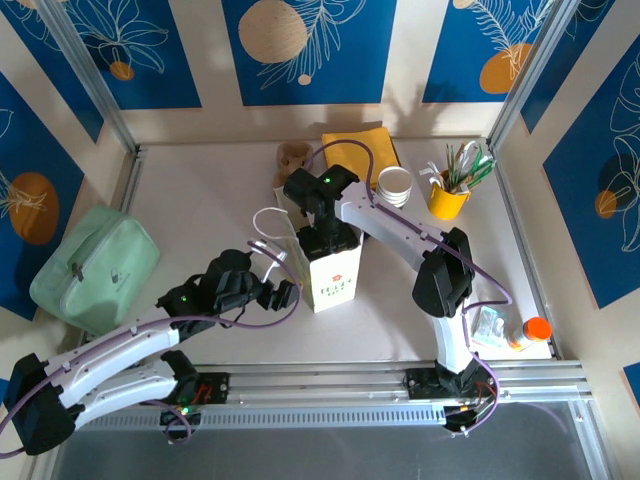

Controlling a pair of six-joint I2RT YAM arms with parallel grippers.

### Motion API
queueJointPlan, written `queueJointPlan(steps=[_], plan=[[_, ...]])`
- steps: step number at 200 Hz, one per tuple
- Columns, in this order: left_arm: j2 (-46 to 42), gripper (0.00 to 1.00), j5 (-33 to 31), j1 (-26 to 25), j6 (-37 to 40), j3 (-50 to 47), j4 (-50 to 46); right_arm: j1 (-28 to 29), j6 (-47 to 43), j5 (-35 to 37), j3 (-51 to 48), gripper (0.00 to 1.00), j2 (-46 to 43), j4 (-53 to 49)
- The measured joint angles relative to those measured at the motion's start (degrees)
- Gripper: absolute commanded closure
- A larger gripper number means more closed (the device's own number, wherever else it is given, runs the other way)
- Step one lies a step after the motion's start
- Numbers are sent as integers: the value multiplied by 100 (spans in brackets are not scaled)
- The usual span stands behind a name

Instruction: Pack the takeout coffee

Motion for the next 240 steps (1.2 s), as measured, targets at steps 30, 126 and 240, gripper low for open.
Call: queueJointPlan(steps=[30, 126, 240], plan=[[2, 15, -2, 0, 0, 0, 0, 9, 0, 22, 85, 18, 0, -66], [7, 15, -17, 0, 0, 0, 0, 46, 0, 63, 470, 20, 0, -262], [50, 15, -17, 0, 2, 0, -4, 81, 0, 212, 1029, 27, 0, -588]])
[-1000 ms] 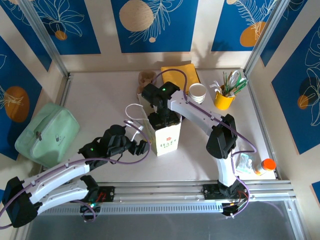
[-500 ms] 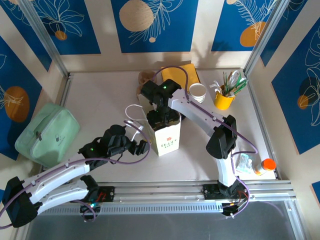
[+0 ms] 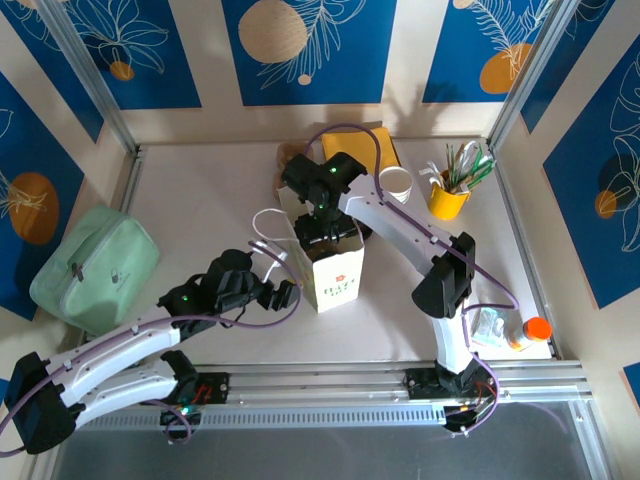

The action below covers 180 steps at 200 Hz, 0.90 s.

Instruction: Pack the takeout coffee

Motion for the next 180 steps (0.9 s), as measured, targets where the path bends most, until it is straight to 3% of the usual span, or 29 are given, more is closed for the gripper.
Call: queueJointPlan(steps=[100, 180], plan=[[-46, 15, -66, 0, 2, 2, -142, 2, -68, 20, 675, 27, -15, -155], [-96, 14, -79, 0, -4, 323, -426, -9, -308, 138, 1038, 26, -564, -85]])
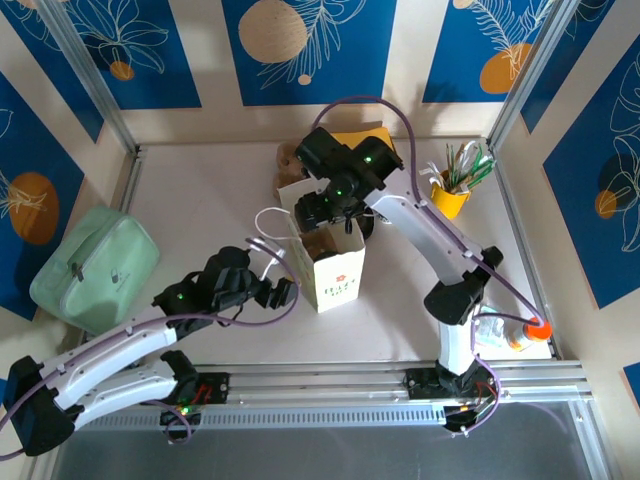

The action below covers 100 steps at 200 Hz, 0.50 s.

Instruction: Pack the takeout coffee

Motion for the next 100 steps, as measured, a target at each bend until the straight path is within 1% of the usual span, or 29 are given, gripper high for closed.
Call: queueJointPlan(steps=[24, 56, 78, 100], plan=[[-63, 14, 81, 0, -20, 195, -157, -44, -68, 9, -76, 25, -332, 208], [-131, 13, 323, 0, -79, 577, -452, -157, -168, -31, -466, 23, -973, 625], [-140, 12, 629, 0, -131, 879, -702, -310, -210, -133, -850, 22, -1423, 942], [-129, 13, 1132, 0, -173, 1226, -992, -544, -238, -313, -1338, 21, -1871, 1294]])
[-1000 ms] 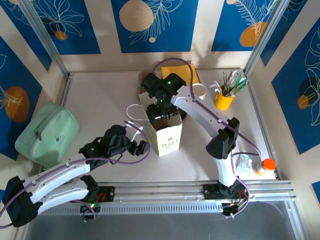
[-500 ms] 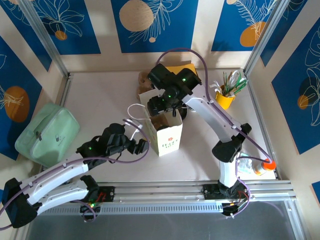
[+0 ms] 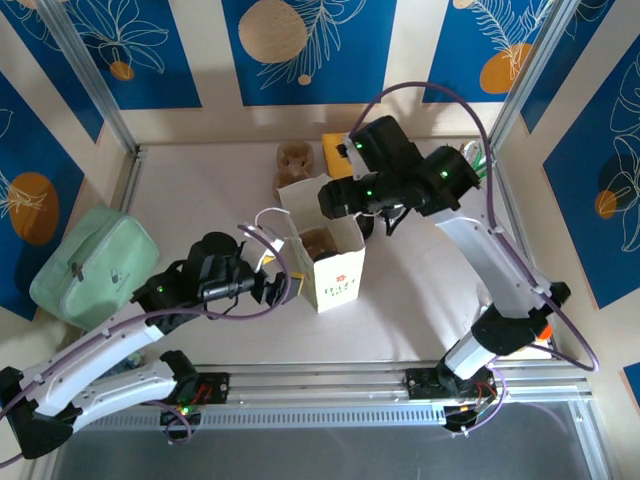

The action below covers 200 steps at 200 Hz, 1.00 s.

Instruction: Pack the takeout coffee

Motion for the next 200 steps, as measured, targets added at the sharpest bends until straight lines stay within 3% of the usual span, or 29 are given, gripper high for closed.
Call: queueJointPlan(steps=[44, 72, 109, 154, 200], plan=[[85, 15, 472, 0, -422, 778, -413, -605, -11, -372, -1003, 18, -813, 616], [264, 23, 55, -2, -1220, 1373, -658, -1080, 42, -586, -1565, 17, -1248, 933], [629, 24, -826, -2, -2090, 2057, -1211, -1646, 144, -820, -2017, 17, -1543, 1163], [1281, 25, -1556, -2, -2509, 2592, -1803, -2072, 249, -992, -2391, 17, -1624, 1309], [2015, 31, -1764, -2, -2599, 2920, -2127, -2347, 269, -1038, -2667, 17, -1626, 1373]])
